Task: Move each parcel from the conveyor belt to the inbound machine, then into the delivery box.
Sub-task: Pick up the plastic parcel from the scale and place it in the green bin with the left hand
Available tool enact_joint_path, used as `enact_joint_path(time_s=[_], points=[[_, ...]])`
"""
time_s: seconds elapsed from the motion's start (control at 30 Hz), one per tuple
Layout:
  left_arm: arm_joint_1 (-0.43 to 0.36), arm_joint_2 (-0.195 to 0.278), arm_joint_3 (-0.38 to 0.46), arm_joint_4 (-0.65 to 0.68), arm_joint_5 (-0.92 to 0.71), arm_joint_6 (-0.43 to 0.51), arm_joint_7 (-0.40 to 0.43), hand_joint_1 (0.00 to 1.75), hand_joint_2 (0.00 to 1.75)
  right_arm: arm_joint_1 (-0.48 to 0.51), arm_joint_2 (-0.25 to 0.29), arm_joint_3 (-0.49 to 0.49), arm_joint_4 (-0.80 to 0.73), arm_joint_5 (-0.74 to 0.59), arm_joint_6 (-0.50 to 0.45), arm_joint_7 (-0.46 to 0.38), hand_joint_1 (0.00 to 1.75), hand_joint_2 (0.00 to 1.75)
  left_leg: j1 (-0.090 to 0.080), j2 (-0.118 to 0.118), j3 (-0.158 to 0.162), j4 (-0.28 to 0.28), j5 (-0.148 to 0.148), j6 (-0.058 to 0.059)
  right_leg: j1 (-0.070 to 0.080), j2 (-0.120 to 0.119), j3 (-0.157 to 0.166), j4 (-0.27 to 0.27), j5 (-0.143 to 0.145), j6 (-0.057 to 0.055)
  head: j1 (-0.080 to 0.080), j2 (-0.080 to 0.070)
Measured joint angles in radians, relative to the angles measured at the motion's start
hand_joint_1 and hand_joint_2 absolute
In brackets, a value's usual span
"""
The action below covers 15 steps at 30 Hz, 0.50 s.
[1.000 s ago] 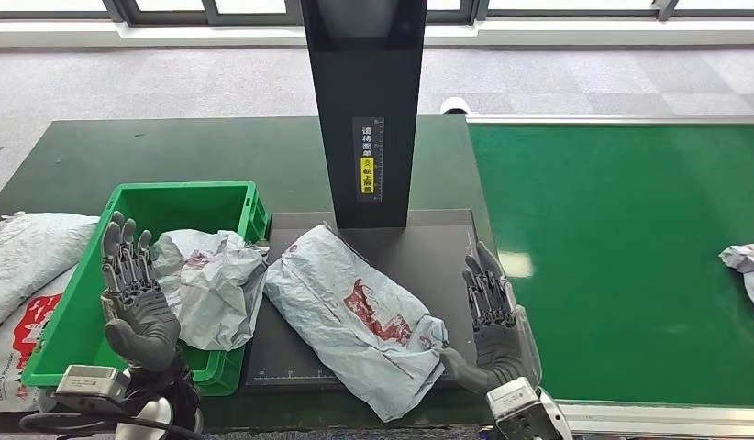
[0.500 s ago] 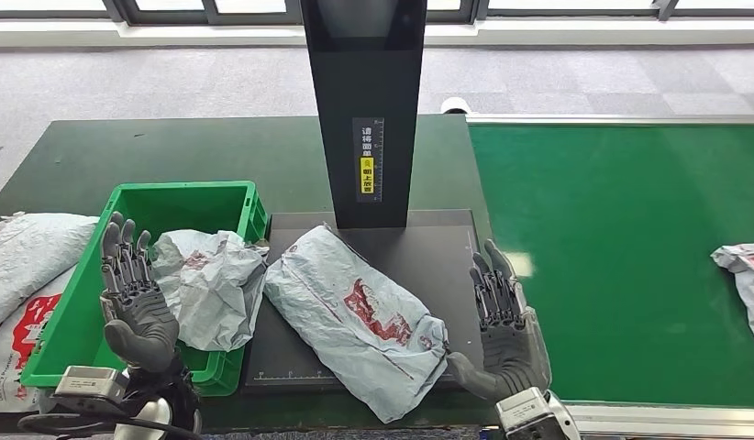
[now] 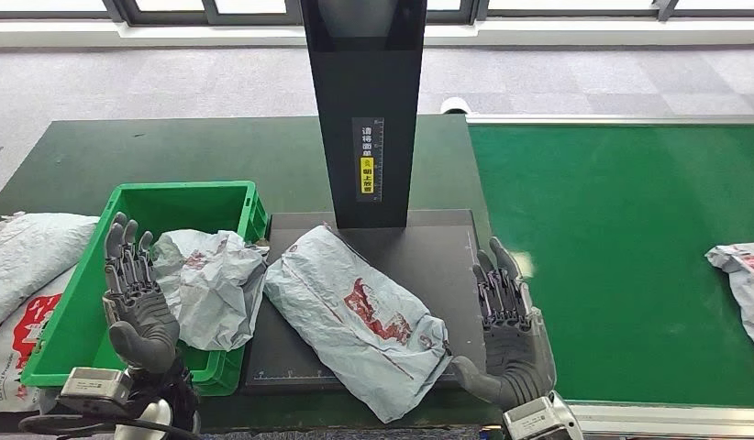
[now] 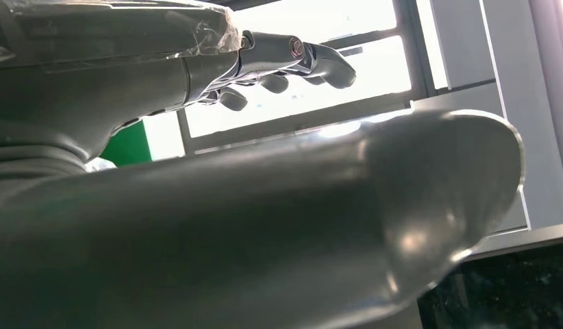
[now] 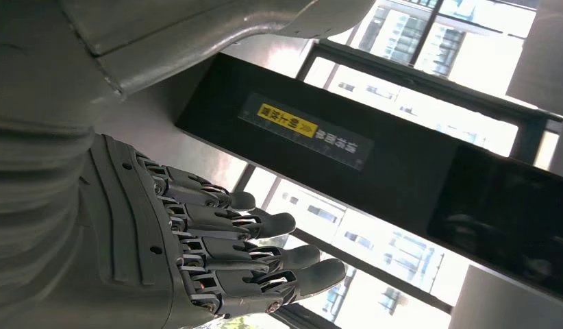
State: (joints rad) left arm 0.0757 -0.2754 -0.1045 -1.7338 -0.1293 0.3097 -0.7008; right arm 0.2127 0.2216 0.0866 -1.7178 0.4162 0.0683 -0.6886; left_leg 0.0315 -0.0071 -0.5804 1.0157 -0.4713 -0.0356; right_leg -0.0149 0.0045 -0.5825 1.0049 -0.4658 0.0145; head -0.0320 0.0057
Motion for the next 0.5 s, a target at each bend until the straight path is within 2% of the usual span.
enact_joint_path(time_s=[0.23, 0.33, 0.37, 0.47, 0.5], points=[[0.003, 0.000, 0.000, -0.002, -0.003, 0.001, 0.000, 0.00, 0.00, -0.004, 0.000, 0.000, -0.001, -0.004, -0.001, -0.004, 0.00, 1.75, 0.000, 0.000, 0.000, 0.000, 0.000, 0.000, 0.000, 0.000, 0.000, 0.000, 0.000, 0.000, 0.000, 0.000], [0.015, 0.002, 0.000, -0.009, -0.031, -0.008, 0.000, 0.00, 1.31, -0.017, -0.001, 0.000, -0.011, -0.042, -0.008, -0.010, 0.00, 1.75, 0.000, 0.000, 0.000, 0.000, 0.000, 0.000, 0.000, 0.000, 0.000, 0.000, 0.000, 0.000, 0.000, 0.000], [0.012, 0.007, -0.010, 0.000, -0.095, -0.050, 0.017, 0.00, 1.75, -0.027, -0.005, 0.000, -0.021, -0.077, -0.006, -0.012, 0.00, 1.75, 0.000, 0.000, 0.000, 0.000, 0.000, 0.000, 0.000, 0.000, 0.000, 0.000, 0.000, 0.000, 0.000, 0.000], [-0.027, 0.032, -0.147, 0.133, -0.542, -0.183, 0.073, 0.00, 1.75, -0.071, -0.028, 0.000, -0.042, -0.158, 0.012, -0.015, 0.00, 1.75, -0.001, 0.002, 0.001, 0.000, 0.000, 0.001, -0.001, 0.001, 0.000, 0.000, 0.002, 0.000, 0.000, 0.000], [-0.035, 0.038, -0.190, 0.173, -0.631, -0.189, 0.074, 0.00, 1.75, -0.081, -0.034, 0.000, -0.042, -0.162, 0.013, -0.015, 0.00, 1.75, 0.000, 0.002, 0.001, 0.000, 0.000, 0.001, 0.000, 0.002, 0.000, 0.000, 0.002, 0.000, 0.000, 0.000]])
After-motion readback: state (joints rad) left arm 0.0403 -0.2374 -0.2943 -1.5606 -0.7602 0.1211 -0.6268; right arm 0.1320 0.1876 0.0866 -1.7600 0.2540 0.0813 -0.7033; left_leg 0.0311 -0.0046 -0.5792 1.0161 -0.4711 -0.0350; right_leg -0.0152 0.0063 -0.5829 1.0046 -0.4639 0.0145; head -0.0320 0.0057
